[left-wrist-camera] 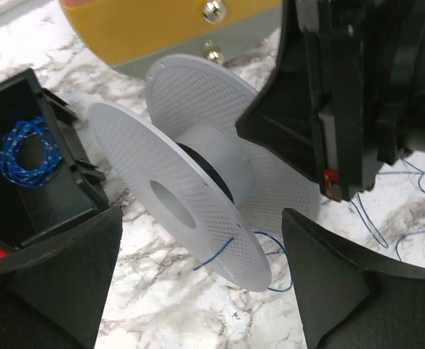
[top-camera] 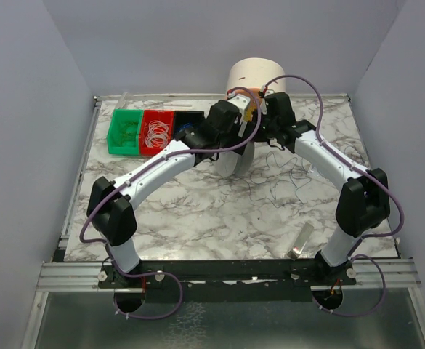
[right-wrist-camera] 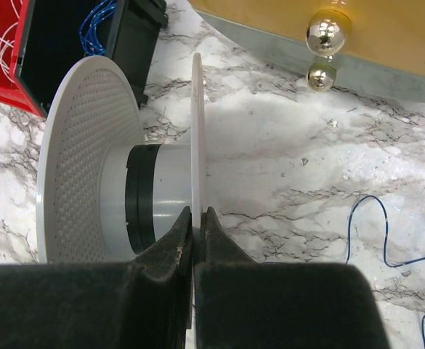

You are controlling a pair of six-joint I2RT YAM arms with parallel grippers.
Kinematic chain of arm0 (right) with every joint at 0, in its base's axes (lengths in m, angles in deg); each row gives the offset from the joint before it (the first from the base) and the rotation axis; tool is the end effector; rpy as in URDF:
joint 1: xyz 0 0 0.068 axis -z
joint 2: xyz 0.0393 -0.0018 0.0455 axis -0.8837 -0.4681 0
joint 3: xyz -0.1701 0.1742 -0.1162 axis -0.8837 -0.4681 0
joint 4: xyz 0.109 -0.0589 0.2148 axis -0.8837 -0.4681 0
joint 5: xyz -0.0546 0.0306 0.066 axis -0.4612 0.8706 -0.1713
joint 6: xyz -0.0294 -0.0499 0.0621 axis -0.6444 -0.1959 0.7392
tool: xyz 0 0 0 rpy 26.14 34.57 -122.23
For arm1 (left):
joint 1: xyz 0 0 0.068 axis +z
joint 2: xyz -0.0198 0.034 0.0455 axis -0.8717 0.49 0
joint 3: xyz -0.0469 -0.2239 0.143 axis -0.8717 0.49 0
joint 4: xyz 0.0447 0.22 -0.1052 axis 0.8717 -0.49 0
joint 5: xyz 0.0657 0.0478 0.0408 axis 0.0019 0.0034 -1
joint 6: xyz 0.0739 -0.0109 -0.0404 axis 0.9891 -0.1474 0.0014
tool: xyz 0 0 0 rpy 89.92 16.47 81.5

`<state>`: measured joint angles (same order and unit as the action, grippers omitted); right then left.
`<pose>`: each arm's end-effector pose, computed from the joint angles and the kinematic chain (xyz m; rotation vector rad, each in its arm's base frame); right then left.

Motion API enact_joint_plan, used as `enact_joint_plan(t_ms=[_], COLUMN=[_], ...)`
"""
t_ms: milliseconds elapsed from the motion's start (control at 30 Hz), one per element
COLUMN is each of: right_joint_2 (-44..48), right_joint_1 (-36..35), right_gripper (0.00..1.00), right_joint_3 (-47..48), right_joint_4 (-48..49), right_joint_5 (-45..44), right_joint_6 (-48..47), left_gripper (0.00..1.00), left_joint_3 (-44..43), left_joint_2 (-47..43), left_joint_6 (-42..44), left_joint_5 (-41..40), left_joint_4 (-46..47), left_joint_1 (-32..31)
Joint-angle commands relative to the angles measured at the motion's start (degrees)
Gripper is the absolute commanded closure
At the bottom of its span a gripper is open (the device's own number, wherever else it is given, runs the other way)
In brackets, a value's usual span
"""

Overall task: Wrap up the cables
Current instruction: Wrap the cable around the cable reel.

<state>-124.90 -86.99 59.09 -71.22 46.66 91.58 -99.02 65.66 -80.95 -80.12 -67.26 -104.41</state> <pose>0.3733 0.1808 0.2759 -0.1598 2.2623 0.5218 0.3127 -0.2796 0.3192 0.5641 2.0882 -0.3142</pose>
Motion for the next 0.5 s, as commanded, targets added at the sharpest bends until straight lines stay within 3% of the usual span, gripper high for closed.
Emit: enact_joint_plan(t_ms=[0, 467], right_joint_2=[0.81, 0.81], right_joint_1=[-0.16, -0.14], right_gripper=[1.0, 1.0], right_joint_3=[-0.23, 0.42], right_joint_4=[2.37, 2.04], right_joint_5=[-1.03, -2.9], right_joint_6=[0.42, 0.68], left_gripper=[0.13, 0.41], left_joint_3=[-2.51, -1.94], left_joint_2=[0.4, 3.72], left_joint_6=[-2.02, 0.45], left_joint_5=[-8.2, -20.95], left_joint_4=[0.22, -0.3], left_joint_1=[-0.76, -6.02])
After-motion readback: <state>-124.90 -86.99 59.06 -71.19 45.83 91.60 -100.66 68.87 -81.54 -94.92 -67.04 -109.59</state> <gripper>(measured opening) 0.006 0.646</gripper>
